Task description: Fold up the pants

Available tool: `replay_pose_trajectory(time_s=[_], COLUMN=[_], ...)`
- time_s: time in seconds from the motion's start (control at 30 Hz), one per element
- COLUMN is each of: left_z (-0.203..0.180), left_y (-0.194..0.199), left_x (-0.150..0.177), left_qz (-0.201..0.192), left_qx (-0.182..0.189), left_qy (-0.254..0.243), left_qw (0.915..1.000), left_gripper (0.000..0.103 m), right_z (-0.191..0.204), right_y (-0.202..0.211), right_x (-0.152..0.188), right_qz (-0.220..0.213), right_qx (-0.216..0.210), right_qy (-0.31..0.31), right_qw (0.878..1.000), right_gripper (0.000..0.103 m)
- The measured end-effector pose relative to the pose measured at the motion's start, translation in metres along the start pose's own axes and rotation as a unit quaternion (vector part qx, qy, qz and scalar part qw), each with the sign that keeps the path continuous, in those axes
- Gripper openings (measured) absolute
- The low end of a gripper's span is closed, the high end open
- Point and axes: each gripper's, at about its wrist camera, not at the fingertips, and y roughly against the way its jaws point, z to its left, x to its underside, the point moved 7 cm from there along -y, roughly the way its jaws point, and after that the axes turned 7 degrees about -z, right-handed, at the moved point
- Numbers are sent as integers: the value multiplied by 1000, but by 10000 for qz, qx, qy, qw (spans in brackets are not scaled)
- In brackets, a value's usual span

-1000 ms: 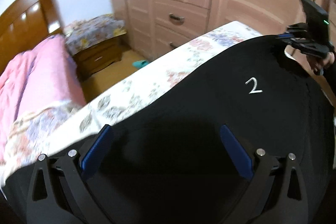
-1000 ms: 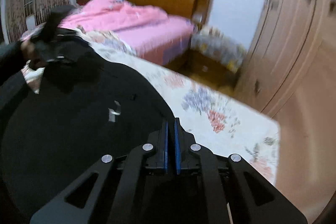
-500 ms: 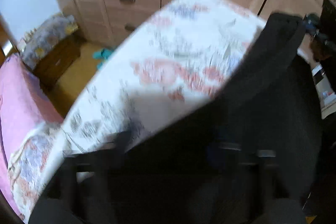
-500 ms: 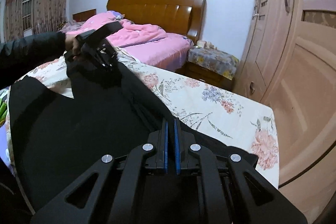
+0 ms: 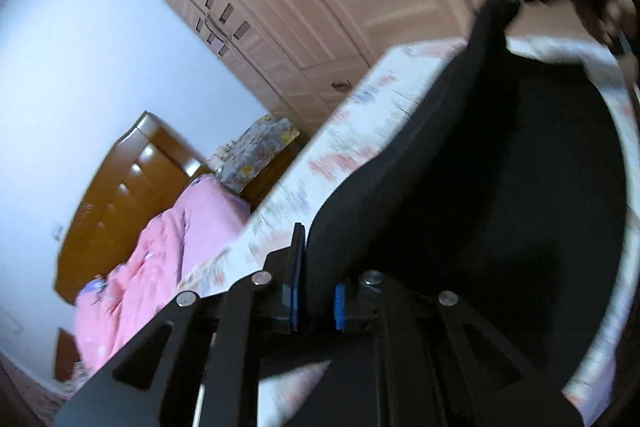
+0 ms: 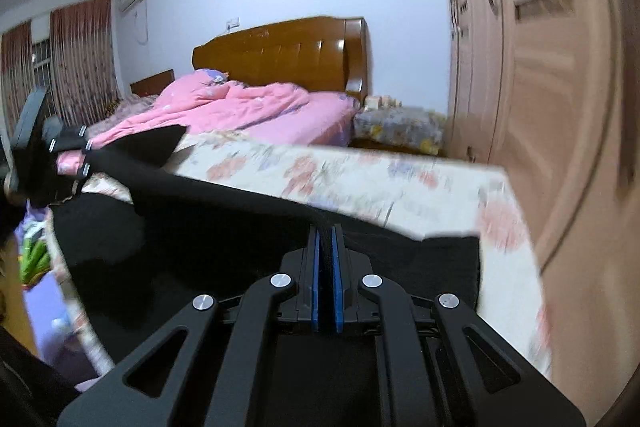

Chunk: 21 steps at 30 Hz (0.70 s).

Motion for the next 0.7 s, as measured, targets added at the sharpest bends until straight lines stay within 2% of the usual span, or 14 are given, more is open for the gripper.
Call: replay_pose_trajectory(time_s=[0.1, 0.17, 0.23, 0.27, 0.3, 0.33, 0.4, 0.43, 0.47, 0.53, 0.57, 0.63, 0.7], left_z=[-59, -92, -106, -106, -104, -99, -87, -81, -78, -73, -73, -73, -71], left_y=[9, 8, 9, 14, 22, 37, 64, 76, 81, 86, 88, 83, 84], left_x=[36, 64, 83, 87, 87, 85, 85, 87, 89, 104, 113, 125, 135], left_qz=[431, 718, 857, 805, 690, 459, 27, -148, -201, -68, 76, 279, 264], left_qx=[148, 319, 133, 38, 28, 44, 23, 55, 135, 188, 143, 28, -8], left_qy=[282, 796, 1274, 1600, 1982, 2528, 3434, 3937, 4237, 4689, 4826, 5149, 5452], left_qw=[9986, 9937, 9881, 9838, 9777, 9664, 9392, 9191, 9055, 8830, 8757, 8568, 8379], left_gripper=[14, 18, 28, 35, 56, 78, 99, 100, 100, 100, 100, 100, 100], right_z=[3, 6, 11, 15, 18, 19, 19, 20, 15, 5, 1, -3, -2], right_y=[4, 9, 23, 36, 47, 58, 82, 84, 86, 78, 75, 63, 47], right_x=[50, 84, 95, 97, 98, 97, 93, 93, 93, 94, 97, 105, 114], right_qz=[488, 794, 814, 741, 647, 524, 172, 164, 173, 252, 320, 482, 634], right_qx=[-82, -86, 46, 107, 115, 137, 119, 81, 76, 44, 27, -21, -161], right_qy=[-450, -791, -888, -938, -980, -1013, -1067, -1126, -1269, -1626, -1788, -2185, -2578], right_qw=[9978, 9937, 9927, 9928, 9930, 9934, 9941, 9935, 9917, 9864, 9834, 9747, 9640], right_gripper=[18, 23, 30, 48, 65, 94, 95, 92, 87, 77, 72, 68, 65])
